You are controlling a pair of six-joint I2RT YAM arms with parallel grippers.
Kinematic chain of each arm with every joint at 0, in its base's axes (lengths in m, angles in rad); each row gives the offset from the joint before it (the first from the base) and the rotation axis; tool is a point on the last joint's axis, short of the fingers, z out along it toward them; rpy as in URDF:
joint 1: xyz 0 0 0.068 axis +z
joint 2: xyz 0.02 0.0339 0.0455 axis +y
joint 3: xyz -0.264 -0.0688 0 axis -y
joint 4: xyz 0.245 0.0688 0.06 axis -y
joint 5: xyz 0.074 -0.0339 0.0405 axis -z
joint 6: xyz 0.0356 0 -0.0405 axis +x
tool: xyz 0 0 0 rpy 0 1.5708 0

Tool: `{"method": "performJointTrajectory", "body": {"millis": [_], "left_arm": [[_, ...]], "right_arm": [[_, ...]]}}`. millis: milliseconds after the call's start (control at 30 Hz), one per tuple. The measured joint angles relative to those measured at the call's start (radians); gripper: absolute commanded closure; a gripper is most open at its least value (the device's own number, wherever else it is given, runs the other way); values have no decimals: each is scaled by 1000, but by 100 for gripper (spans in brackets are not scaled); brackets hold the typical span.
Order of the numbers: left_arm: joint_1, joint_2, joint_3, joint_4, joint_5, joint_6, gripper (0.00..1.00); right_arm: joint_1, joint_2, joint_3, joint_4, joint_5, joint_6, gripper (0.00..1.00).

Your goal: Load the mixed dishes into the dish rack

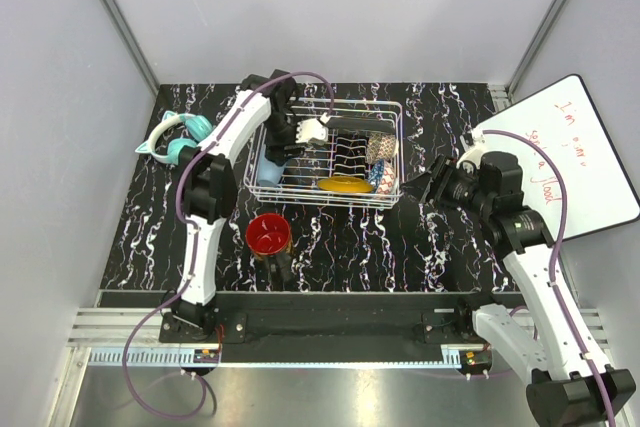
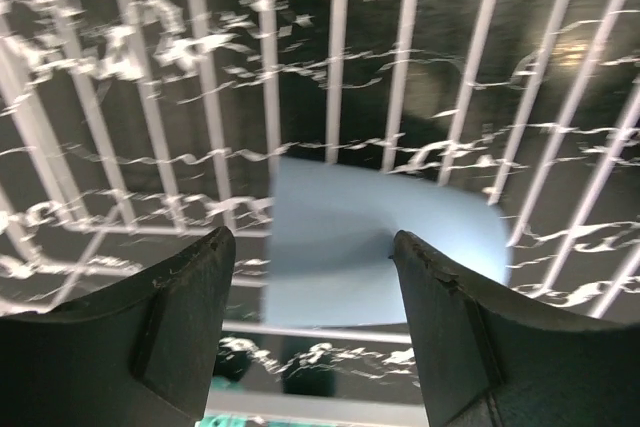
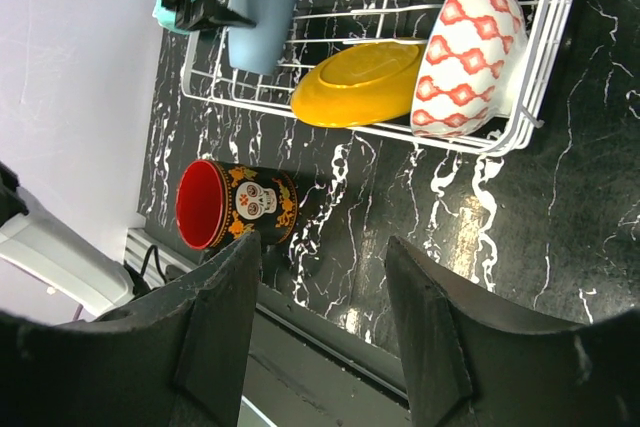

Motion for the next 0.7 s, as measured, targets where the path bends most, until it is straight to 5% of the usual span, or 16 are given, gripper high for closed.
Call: {"method": "performJointTrajectory", "body": {"millis": [700], "left_arm": [[7,-222,-243,-2,-57,14,39]], "right_arm": [[0,6,-51,-2,48,-27,40]]}}
